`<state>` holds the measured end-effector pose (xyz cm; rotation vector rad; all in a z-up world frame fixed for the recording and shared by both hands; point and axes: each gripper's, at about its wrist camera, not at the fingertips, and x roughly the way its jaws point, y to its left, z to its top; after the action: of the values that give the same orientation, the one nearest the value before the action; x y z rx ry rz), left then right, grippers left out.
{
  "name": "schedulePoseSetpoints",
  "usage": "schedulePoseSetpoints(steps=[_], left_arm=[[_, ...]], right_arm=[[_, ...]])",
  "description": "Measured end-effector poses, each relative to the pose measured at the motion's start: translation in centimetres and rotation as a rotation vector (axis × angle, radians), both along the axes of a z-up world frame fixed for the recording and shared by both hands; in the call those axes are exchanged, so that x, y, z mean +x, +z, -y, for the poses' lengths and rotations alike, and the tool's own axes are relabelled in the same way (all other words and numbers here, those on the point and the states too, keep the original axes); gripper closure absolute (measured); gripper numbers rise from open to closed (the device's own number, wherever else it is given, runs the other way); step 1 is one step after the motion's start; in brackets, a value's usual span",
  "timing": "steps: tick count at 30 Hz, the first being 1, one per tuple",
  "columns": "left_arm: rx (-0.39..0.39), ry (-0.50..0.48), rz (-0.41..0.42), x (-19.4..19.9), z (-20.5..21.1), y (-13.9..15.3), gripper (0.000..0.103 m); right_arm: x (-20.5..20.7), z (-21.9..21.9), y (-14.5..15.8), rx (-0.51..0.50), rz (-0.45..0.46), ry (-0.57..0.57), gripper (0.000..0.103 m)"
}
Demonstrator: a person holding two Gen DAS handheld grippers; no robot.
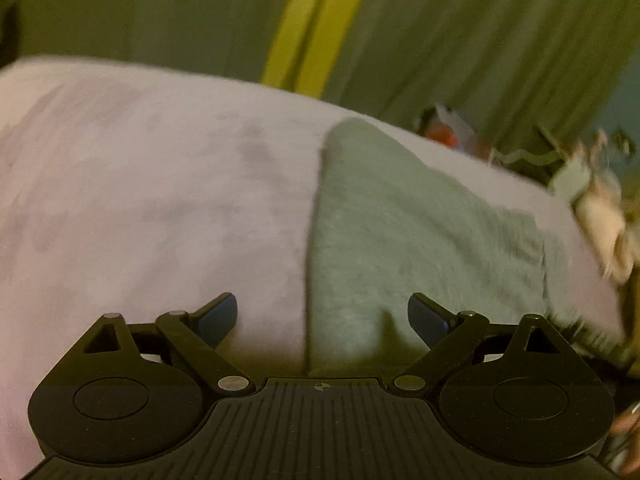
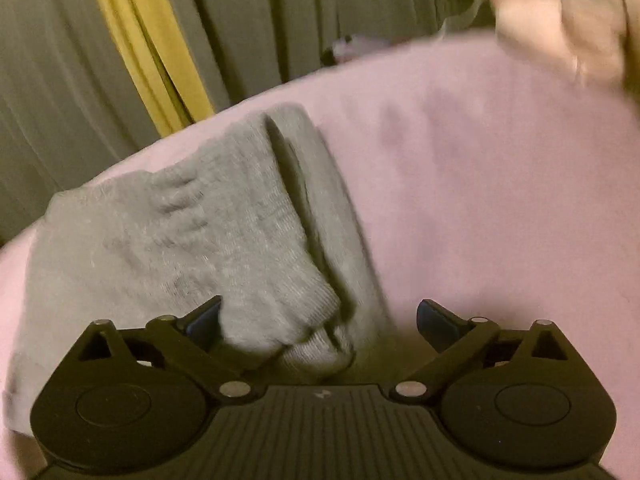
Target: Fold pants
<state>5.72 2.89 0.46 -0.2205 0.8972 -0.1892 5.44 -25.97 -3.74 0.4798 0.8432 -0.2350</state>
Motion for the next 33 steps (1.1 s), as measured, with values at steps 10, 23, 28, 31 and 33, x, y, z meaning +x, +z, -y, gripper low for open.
schedulePoseSetpoints(steps=[10, 23, 28, 31, 33], left_arm=[[-0.182, -0.037, -0.172, 4.7, -0.6, -4.4, 0.011], [-0.217, -0.178, -0.166, 10.4, 1.8, -5.9, 0.009], [-0.203, -0.152, -0.145, 10.6, 2.5, -4.9, 0.060], [-0.180, -0.140, -0.136, 10.5, 3.0, -4.3, 0.069], [-0.142, -0.145, -0.101, 10.0, 3.6, -3.6, 0.072]], right_arm=[[3.3, 4.5, -1.0, 0.201, -0.001, 0.097, 0.004], [8.2, 4.6, -3.0, 0.200, 0.045, 0.358, 0.004], [7.6, 1.6, -1.2, 0.093, 0.045, 0.378, 0.029], [7.7, 2.5, -1.3, 0.162, 0.050, 0.340, 0.036], [7.5, 2.3, -0.6, 0.155, 0.070, 0.331, 0.044]])
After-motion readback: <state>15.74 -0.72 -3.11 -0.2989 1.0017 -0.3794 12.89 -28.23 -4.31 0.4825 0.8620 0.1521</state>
